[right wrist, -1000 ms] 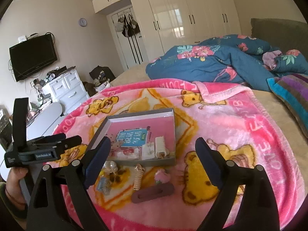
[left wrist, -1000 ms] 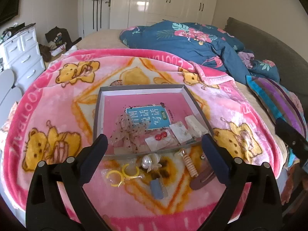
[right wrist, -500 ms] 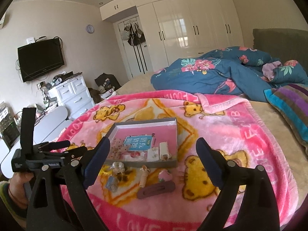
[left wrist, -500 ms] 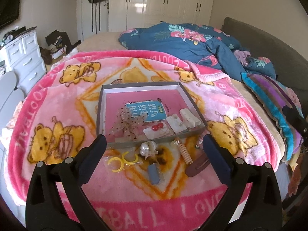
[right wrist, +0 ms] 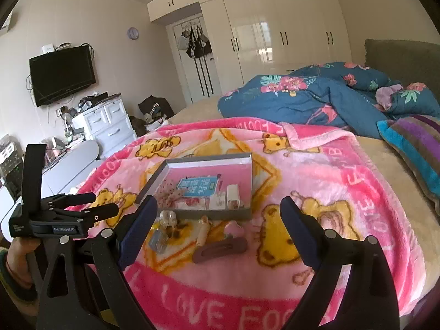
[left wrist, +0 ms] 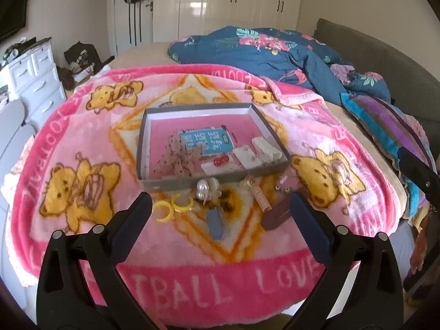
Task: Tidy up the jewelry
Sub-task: 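Withdraw both open tools from the tray and hover over the remaining jewelry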
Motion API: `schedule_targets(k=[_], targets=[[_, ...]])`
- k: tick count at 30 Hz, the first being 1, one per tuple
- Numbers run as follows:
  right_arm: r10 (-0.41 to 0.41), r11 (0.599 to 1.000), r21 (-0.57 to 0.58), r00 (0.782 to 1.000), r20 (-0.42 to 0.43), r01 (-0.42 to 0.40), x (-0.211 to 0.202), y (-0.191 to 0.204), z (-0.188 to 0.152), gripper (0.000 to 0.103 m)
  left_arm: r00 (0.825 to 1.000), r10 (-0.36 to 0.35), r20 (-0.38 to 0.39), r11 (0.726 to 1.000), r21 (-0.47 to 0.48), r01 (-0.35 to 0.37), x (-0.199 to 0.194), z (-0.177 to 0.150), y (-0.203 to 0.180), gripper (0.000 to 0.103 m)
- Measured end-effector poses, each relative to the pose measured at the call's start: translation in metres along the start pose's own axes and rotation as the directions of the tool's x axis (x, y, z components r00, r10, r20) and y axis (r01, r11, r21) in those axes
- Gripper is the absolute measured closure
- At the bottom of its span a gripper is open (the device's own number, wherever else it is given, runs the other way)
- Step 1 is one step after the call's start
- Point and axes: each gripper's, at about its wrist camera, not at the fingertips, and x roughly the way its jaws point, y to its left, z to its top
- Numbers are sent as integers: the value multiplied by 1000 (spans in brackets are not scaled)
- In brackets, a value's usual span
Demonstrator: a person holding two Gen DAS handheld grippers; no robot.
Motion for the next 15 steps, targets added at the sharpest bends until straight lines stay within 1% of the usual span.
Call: schedule_targets(k=[7,15], targets=[[7,1000,-21,999,-40,-8,6,4,-16,13,999,12,-34,1000,7,-12,5,-19,1,9],[39,998,-41,995,-95,-43,20,15,-36,13,997,27,-73,1000,4,-27,15,-38,6,9]])
